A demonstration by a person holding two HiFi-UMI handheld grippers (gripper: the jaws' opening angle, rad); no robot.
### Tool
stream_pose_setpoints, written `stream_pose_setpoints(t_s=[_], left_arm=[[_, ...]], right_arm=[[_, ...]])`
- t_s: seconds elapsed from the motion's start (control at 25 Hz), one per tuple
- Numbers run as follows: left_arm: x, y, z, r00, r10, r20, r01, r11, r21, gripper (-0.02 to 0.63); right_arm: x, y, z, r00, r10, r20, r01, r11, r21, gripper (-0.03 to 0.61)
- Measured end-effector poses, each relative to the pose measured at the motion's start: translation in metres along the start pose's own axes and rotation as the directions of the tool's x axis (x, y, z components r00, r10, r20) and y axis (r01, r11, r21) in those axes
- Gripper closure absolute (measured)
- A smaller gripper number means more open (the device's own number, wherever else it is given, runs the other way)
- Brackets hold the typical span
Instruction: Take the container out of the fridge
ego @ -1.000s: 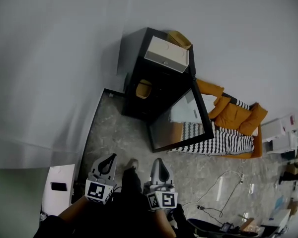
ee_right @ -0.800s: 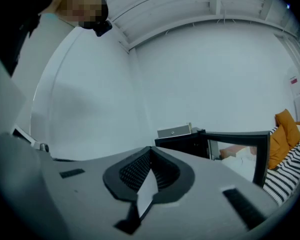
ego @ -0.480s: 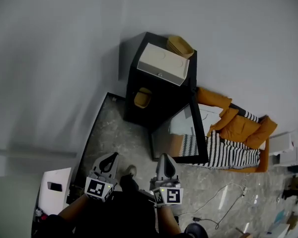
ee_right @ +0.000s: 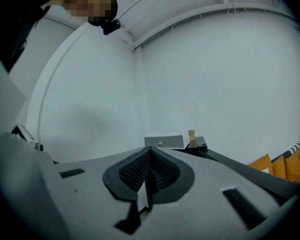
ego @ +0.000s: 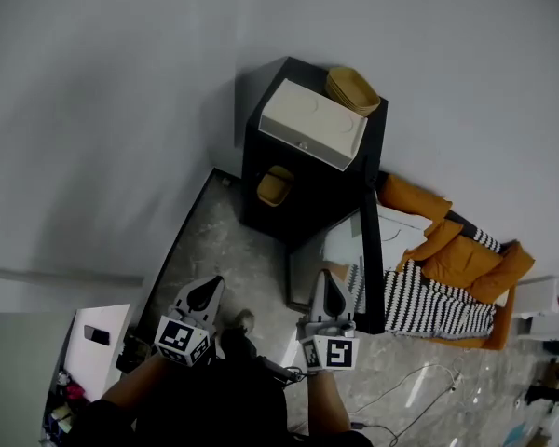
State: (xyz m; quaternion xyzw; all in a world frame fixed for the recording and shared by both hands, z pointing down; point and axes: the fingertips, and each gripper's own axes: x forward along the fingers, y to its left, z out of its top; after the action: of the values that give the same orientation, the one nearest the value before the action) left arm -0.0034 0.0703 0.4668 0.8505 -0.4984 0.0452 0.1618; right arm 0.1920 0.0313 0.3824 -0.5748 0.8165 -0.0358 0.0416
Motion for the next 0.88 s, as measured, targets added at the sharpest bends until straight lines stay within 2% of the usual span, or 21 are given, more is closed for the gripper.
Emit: stream_pose_setpoints(t_s=[0.24,0.36,0.52,0.76,0.88], left_arm=[[0.042,0.014,-0.027,0.998,-0.041,-0.037,0.036,0.990,-0.137,0.612],[0.068,0.024,-0.042,0.996,-0.061,-0.066,0.048,0.983,-0.177,0.611],[0.105,0.041,-0.053,0.992,-0.099,-0.076,0.073,0.953,-0.295,0.611],[0.160,0.068,-0.067,0.988,-0.131,-0.081,0.094,0.931,-0.352,0.611],[0.183,0.087,-0.084,0.987,-0.147,-0.071,0.102,0.896,-0.433,0.609]], right_arm=[[0.032,-0.016,-0.023,1.000,-0.001,-0.011,0.002,1.000,0.013,0.578],[0.045,-0.021,-0.035,1.000,-0.010,-0.020,0.010,1.000,0.024,0.578],[0.066,-0.024,-0.046,1.000,-0.009,-0.023,0.009,1.000,0.010,0.578],[0.107,-0.032,-0.071,0.999,-0.005,-0.031,0.004,1.000,-0.016,0.578],[0.124,-0.036,-0.086,0.999,-0.011,-0.046,0.011,1.000,-0.006,0.578]])
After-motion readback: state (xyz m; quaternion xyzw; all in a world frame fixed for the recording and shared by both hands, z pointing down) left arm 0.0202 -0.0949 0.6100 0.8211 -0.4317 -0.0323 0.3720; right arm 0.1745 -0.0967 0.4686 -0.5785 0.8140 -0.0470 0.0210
